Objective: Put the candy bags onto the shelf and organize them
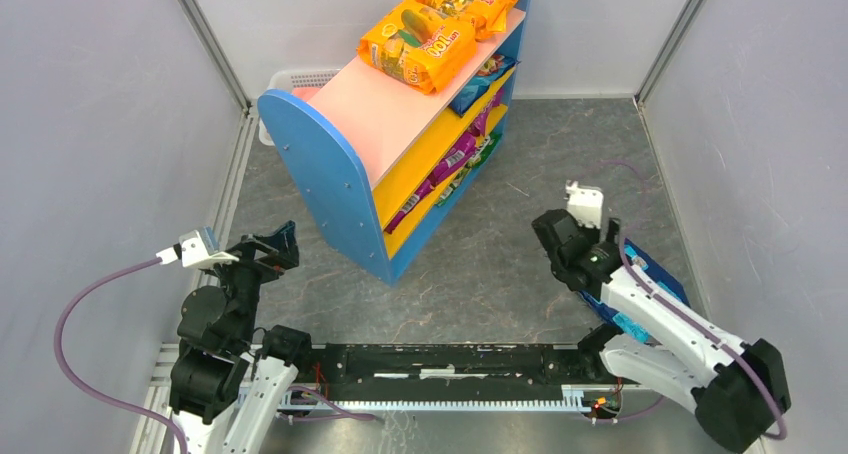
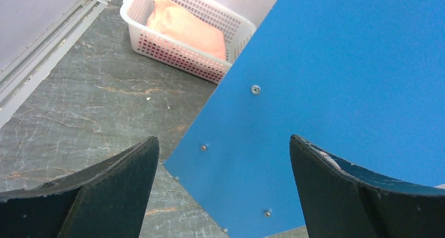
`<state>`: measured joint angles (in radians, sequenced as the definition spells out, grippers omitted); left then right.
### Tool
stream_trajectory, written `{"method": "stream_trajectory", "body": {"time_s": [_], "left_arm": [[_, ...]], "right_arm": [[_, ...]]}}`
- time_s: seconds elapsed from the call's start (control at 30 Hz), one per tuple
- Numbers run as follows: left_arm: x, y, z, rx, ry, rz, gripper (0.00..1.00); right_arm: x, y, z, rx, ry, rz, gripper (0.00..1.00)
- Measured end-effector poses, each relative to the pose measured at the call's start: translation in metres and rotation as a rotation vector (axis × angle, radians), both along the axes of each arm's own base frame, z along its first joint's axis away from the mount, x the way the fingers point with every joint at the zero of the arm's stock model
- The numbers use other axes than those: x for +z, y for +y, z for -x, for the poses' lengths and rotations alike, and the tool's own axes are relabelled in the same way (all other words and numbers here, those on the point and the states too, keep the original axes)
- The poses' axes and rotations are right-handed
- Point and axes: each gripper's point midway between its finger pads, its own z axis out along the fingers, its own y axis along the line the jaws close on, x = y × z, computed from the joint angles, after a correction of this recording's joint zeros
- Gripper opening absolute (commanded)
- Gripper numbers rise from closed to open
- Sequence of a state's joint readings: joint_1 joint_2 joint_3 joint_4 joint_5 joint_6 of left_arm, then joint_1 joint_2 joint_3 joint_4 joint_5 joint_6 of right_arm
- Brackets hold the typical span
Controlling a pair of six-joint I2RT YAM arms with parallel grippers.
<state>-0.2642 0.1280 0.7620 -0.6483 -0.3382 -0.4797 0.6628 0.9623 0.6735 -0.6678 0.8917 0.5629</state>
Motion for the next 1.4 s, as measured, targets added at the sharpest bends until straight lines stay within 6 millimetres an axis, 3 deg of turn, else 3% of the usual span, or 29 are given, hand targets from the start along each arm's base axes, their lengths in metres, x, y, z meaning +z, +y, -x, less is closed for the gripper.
{"method": "stream_trajectory", "body": {"time_s": [0.1, 0.2, 0.37, 0.53, 0.73, 1.03, 1.13, 1.3, 1.4], "left_arm": [[0.0, 0.0, 0.0, -0.002, 0.0, 0.0, 1.0], [0.0, -0.001, 0.0, -0.006, 0.0, 0.0, 1.0], [0.0, -0.002, 0.0, -0.013, 0.0, 0.0, 1.0], [0.0, -0.002, 0.0, -0.014, 0.0, 0.0, 1.0], [-0.001, -0.003, -0.001, -0.019, 0.004, -0.001, 1.0], [-0.002, -0.004, -0.003, -0.019, 0.015, -0.004, 1.0], [-0.003, -0.004, -0.003, -0.019, 0.016, -0.004, 1.0], [-0.003, -0.004, -0.003, -0.019, 0.017, -0.005, 1.0], [-0.003, -0.004, -0.004, -0.019, 0.021, -0.006, 1.0]], "right_arm": [[-0.029, -0.042, 0.014, -0.154, 0.056, -0.023, 0.98], [-0.046, -0.073, 0.025, -0.295, 0.056, -0.112, 0.96], [-0.053, -0.108, 0.027, -0.479, -0.052, -0.304, 0.96], [-0.071, -0.137, 0.04, -0.632, -0.087, -0.4, 0.97], [-0.079, -0.145, 0.036, -0.634, -0.078, -0.427, 0.96], [-0.089, -0.118, -0.007, -0.383, -0.065, -0.527, 0.95], [-0.086, -0.096, -0.023, -0.274, -0.07, -0.546, 0.95], [-0.084, -0.031, -0.044, -0.045, -0.044, -0.586, 0.95], [-0.086, 0.024, -0.053, 0.117, 0.007, -0.627, 0.95]]}}
